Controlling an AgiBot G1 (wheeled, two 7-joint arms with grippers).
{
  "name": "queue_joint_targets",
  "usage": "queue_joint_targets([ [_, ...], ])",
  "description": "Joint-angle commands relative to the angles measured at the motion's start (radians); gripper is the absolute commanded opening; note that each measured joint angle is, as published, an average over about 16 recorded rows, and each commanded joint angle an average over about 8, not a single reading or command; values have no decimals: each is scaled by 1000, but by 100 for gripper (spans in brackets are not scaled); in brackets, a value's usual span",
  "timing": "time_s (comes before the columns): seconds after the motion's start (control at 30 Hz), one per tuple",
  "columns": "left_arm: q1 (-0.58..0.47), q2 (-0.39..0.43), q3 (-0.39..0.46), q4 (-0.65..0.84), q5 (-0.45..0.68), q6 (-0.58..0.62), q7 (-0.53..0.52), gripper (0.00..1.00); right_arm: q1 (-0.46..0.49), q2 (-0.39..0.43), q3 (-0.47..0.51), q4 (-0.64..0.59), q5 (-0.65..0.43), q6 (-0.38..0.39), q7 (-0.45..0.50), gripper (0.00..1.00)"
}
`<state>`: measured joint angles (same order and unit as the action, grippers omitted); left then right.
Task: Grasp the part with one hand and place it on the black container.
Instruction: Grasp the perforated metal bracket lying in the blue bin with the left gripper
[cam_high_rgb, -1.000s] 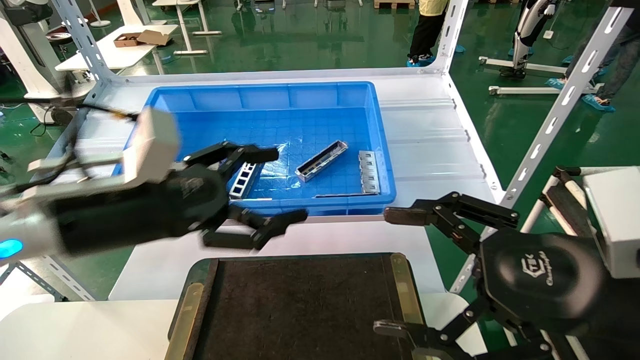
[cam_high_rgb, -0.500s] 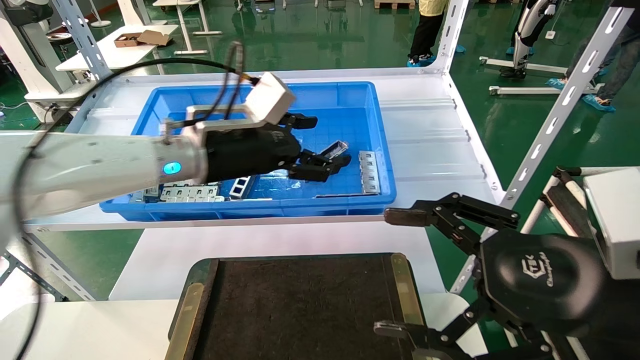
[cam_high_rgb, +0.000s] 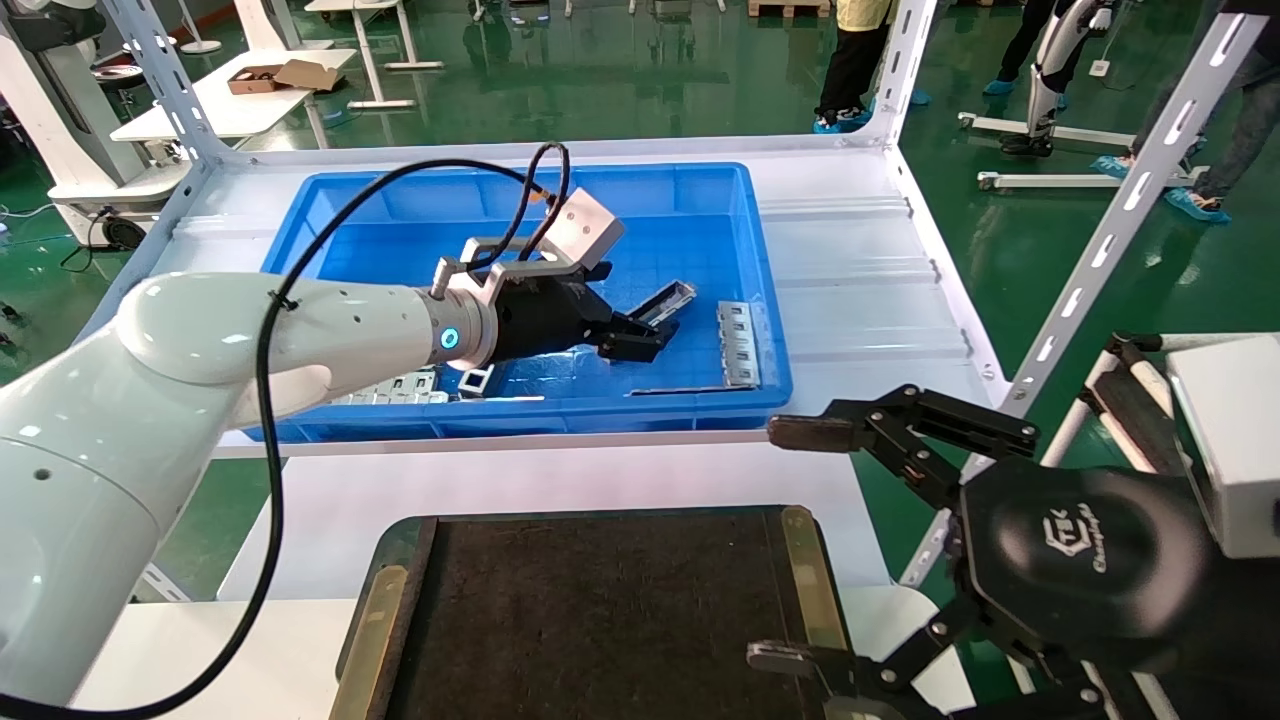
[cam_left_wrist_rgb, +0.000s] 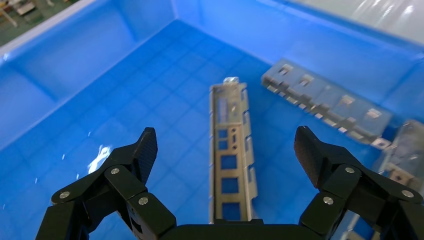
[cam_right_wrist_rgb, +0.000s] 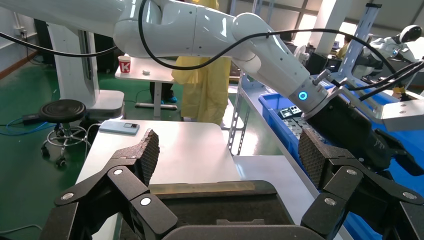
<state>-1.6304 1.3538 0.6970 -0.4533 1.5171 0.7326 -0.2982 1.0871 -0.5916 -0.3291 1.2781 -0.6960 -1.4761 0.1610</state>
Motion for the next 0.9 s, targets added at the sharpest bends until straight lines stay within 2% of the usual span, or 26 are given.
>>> queue_joint_targets([
  [0.03, -4, 10, 12, 32, -6, -23, 4, 50, 0, 0, 0, 0, 0, 0, 0, 42],
  [0.13, -4, 11, 38, 39, -24, -39, -10, 12, 0, 0, 0, 0, 0, 0, 0, 4],
  [0.17, -4, 12, 47, 40, -30, -44, -15, 3, 0, 0, 0, 0, 0, 0, 0, 0],
  [0.2, -4, 12, 56, 40, -35, -48, -19, 0, 0, 0, 0, 0, 0, 0, 0, 0],
  [0.9, 0, 7, 215, 57, -151, -109, -74, 0, 0, 0, -1, 0, 1, 0, 0, 0],
])
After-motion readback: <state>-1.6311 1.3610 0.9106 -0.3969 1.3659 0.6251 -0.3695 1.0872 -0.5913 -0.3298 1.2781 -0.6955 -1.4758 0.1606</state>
